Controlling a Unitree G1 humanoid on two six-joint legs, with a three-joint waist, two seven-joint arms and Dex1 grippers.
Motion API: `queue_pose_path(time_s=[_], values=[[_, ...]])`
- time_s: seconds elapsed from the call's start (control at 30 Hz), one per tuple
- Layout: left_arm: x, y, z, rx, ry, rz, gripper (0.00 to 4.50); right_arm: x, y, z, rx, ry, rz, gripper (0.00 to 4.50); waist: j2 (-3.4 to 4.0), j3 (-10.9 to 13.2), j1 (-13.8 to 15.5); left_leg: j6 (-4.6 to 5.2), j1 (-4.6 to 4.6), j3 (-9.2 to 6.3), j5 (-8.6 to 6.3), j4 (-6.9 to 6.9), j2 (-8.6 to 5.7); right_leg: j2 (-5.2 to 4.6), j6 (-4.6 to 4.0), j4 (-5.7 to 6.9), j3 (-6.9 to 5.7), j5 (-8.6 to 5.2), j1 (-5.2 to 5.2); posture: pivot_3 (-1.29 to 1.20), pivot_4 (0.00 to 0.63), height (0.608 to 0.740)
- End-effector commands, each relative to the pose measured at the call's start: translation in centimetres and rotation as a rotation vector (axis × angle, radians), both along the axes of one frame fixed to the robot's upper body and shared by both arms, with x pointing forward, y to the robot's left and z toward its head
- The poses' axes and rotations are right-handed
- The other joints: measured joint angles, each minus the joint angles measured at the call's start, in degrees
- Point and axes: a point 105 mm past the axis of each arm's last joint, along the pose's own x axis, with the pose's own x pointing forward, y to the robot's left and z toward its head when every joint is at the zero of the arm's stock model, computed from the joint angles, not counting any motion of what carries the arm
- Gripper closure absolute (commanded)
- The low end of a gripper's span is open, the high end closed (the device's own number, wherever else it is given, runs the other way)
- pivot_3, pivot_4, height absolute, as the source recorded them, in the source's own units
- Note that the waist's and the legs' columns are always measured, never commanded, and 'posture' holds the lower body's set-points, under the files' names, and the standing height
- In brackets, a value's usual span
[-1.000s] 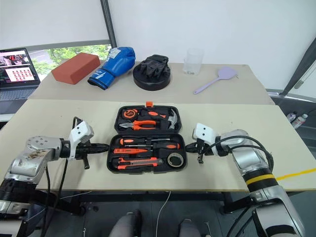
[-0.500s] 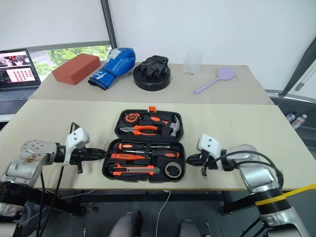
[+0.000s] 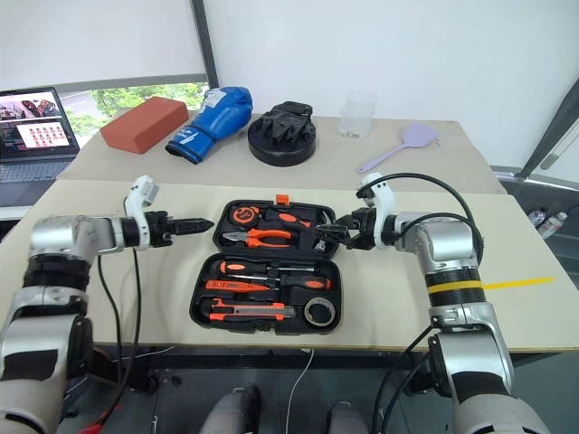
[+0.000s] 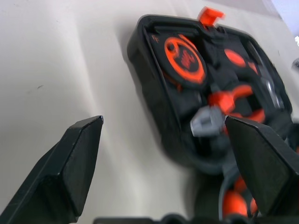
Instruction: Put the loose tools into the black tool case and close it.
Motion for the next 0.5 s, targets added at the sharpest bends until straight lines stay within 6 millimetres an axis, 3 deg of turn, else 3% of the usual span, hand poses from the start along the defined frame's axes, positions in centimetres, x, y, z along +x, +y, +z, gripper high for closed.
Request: queue_pose_path(time_s=[0.03,0.1,0.13,0.23,0.4,0.5], values=[[0.9,-0.3,0.6,0.012,-0.032,0.029,0.0,1.4,-0.9,0.3,-0.008,0.0,-0.089,0.06,-0.01,0.01,-0.26,0.01,0.01,0.0,0.0,-0.03,0.0,0.0,0.0,0.02,0.01,0.0,-0.02,0.0,0.15,0.735],[1.1,-0.5,0.3,0.008,-0.029,0.033,0.0,1.9,-1.1,0.1,-0.011,0.005,-0.116,0.06,-0.01,0.01,-0.6,0.01,0.01,0.0,0.01,-0.04,0.0,0.0,-0.01,0.05,0.01,0.0,-0.05,0.0,0.15,0.735],[1.2,-0.6,0.1,0.012,-0.025,0.038,0.26,2.1,-1.3,-0.1,-0.014,0.009,-0.13,0.02,-0.01,0.01,-0.76,0.01,0.01,0.0,0.01,-0.05,0.0,0.0,-0.02,0.07,0.01,0.0,-0.07,0.0,0.15,0.735],[1.2,-0.8,-0.4,0.007,-0.014,0.026,1.05,2.6,-1.2,-0.3,0.029,0.042,-0.165,0.74,-0.01,0.01,-1.35,-0.01,0.03,0.0,0.0,-0.06,0.0,0.0,-0.02,0.11,0.02,0.0,-0.06,0.0,0.15,0.735],[1.1,-0.8,-0.5,0.001,-0.006,0.015,3.05,3.2,-0.6,-0.2,0.074,0.056,-0.196,2.53,-0.01,0.01,-1.32,-0.04,0.04,-0.02,-0.02,-0.05,0.0,0.0,-0.03,0.12,0.01,0.01,-0.03,0.0,0.15,0.735],[1.0,-1.0,-0.5,0.002,-0.005,0.005,3.98,3.2,-0.1,-0.6,0.051,0.053,-0.185,3.46,0.0,0.01,-1.17,-0.13,0.05,-0.02,-0.08,-0.03,-0.01,0.0,-0.02,0.11,0.01,0.01,0.01,0.0,0.15,0.735]])
